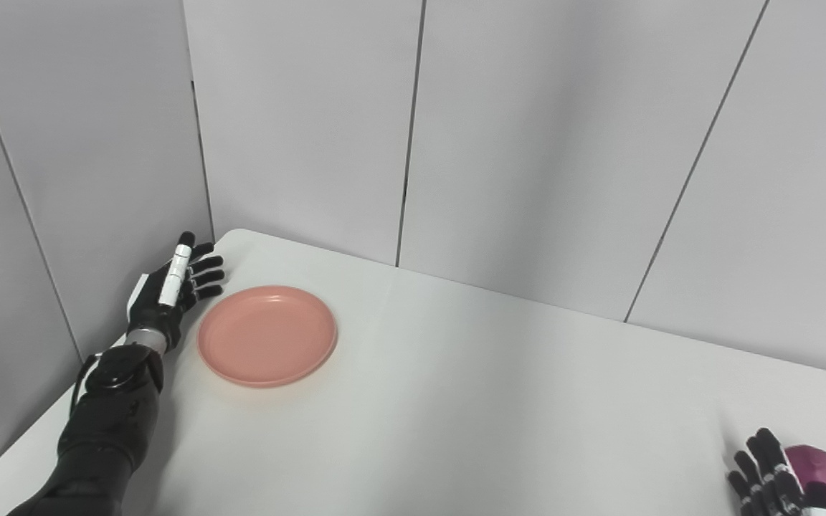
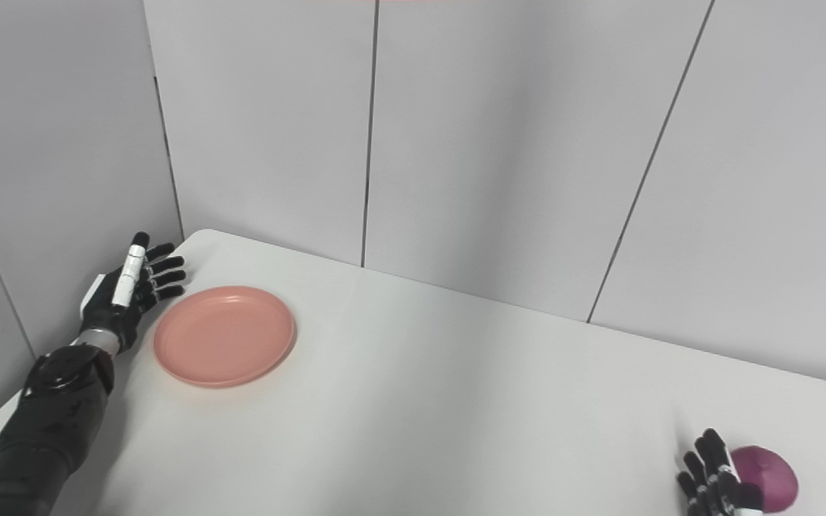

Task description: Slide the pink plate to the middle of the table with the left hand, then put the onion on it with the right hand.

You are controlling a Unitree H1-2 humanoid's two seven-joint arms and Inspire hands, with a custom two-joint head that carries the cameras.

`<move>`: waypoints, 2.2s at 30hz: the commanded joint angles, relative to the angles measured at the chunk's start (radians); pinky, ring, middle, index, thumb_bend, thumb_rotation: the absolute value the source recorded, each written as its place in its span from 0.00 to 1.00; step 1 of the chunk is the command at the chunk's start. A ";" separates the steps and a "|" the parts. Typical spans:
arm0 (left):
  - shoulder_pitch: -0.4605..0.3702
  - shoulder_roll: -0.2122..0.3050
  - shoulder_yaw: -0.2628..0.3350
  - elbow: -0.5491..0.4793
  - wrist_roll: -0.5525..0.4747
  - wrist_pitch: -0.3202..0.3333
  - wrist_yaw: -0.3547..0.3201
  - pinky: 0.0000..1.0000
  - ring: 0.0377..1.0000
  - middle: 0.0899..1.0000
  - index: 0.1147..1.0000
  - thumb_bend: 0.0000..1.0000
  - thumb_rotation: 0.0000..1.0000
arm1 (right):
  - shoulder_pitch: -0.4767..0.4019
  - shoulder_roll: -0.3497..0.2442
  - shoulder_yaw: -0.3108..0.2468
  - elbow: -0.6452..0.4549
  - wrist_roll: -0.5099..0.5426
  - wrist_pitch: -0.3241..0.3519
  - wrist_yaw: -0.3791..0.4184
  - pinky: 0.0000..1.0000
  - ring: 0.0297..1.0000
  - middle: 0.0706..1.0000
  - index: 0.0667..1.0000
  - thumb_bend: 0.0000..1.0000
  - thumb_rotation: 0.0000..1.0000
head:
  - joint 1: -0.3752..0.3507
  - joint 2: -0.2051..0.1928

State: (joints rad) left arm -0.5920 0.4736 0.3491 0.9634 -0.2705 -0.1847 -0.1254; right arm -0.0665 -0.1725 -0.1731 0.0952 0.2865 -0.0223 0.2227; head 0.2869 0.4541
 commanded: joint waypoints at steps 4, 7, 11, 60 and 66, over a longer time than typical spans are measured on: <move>0.001 0.012 -0.005 -0.027 -0.006 -0.003 -0.012 0.71 0.74 0.73 0.72 0.84 0.88 | 0.101 0.056 0.017 0.073 0.019 0.017 -0.002 1.00 1.00 1.00 0.98 0.92 0.98 | -0.001 0.002; 0.024 -0.001 -0.002 -0.076 -0.024 0.026 -0.026 0.72 0.74 0.73 0.72 0.84 0.87 | 0.103 0.057 0.017 0.068 0.018 0.019 -0.006 1.00 1.00 1.00 0.98 0.93 0.97 | -0.006 0.008; 0.071 -0.032 -0.005 -0.188 -0.047 0.092 -0.026 0.71 0.75 0.73 0.72 0.84 0.86 | 0.104 0.055 0.016 0.063 0.022 0.022 -0.003 1.00 1.00 1.00 0.98 0.91 0.97 | -0.009 0.015; 0.455 -0.450 -0.283 -0.902 0.012 0.440 0.030 0.83 0.79 0.76 0.76 0.80 0.93 | 0.131 0.103 0.056 -0.089 0.005 0.083 -0.060 1.00 1.00 1.00 1.00 0.82 1.00 | -0.070 0.063; 0.472 -0.541 -0.320 -0.862 0.083 0.367 0.078 0.86 0.81 0.78 0.77 0.80 0.90 | 0.129 0.115 0.059 -0.088 0.018 0.069 -0.066 1.00 1.00 1.00 1.00 0.84 0.99 | -0.078 0.068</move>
State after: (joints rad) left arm -0.1540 -0.0458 0.0415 0.0550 -0.2075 0.1628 -0.0699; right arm 0.0143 -0.0944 -0.1295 -0.0409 0.2859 0.0275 0.1580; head 0.2117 0.5200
